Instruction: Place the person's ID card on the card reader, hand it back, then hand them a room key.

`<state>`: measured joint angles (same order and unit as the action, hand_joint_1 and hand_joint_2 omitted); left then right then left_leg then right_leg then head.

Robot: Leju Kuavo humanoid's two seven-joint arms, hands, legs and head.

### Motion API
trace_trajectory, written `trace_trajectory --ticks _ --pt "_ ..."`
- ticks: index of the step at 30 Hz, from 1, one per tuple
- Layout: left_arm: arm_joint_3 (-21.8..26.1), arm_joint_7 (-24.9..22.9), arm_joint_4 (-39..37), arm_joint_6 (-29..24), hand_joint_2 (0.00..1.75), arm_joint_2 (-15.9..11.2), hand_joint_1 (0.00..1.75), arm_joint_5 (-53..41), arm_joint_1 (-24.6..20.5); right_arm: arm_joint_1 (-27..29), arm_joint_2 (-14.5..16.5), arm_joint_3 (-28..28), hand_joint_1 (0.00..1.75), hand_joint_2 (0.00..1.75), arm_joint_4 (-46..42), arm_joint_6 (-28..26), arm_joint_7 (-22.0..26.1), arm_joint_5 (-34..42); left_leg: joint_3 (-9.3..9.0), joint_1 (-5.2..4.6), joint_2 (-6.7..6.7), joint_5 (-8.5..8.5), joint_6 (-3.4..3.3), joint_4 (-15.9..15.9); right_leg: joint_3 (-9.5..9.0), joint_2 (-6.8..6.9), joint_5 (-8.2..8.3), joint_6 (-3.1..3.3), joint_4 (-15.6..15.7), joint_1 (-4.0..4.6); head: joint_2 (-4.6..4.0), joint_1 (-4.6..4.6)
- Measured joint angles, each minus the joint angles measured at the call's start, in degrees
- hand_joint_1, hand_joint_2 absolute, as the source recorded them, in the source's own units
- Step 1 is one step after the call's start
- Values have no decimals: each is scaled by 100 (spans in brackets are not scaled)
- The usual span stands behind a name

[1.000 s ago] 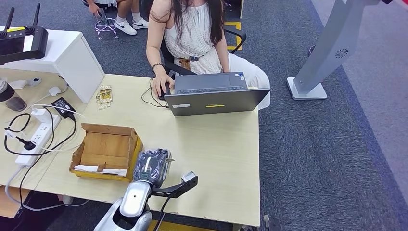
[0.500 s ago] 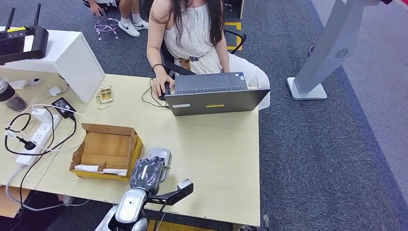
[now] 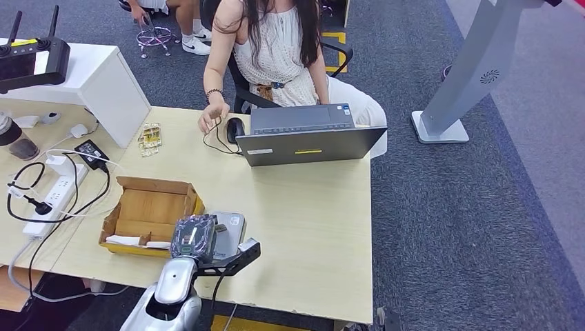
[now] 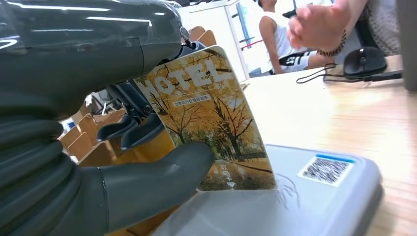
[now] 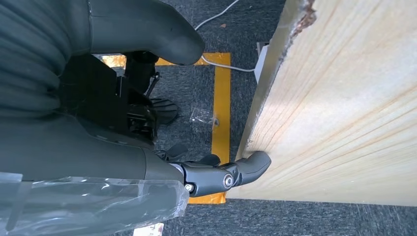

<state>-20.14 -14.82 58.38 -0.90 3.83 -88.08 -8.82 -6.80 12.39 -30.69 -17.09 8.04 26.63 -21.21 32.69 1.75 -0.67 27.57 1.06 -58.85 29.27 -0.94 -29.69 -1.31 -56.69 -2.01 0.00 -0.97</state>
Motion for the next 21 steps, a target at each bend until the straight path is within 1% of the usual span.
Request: trace_trajectory --ticks 4,8,10,14,18,21 --pt "177 77 -123 -139 175 33 175 1 -123 -1 0 0 0 175 0 2 -3 -23 1 0 1 0 0 0 4 -1 0 0 0 0 0 0" --pt "327 328 -150 -749 175 72 175 3 -342 3 0 2 0 175 0 27 33 -36 3 0 -1 -1 1 -1 6 1 0 1 -1 0 0 -1" --pt "370 457 -97 -961 175 81 175 5 -510 2 0 3 0 175 0 46 44 -39 4 0 -1 -2 1 -1 6 1 2 2 -2 0 0 -1" --pt "433 579 16 -1099 175 88 175 9 -809 -5 0 5 0 175 0 64 31 -41 5 0 1 -4 -1 -1 6 0 3 3 -3 0 0 0" --pt "451 608 80 -1414 175 70 175 6 -1052 -9 0 15 0 175 0 85 6 -62 6 1 0 -5 0 -1 8 0 4 3 -4 1 0 0" --pt "455 621 81 -1423 175 -4 175 4 -1478 -17 0 51 0 175 0 93 -9 -82 7 1 0 -7 3 -1 10 1 5 4 -8 1 0 0"
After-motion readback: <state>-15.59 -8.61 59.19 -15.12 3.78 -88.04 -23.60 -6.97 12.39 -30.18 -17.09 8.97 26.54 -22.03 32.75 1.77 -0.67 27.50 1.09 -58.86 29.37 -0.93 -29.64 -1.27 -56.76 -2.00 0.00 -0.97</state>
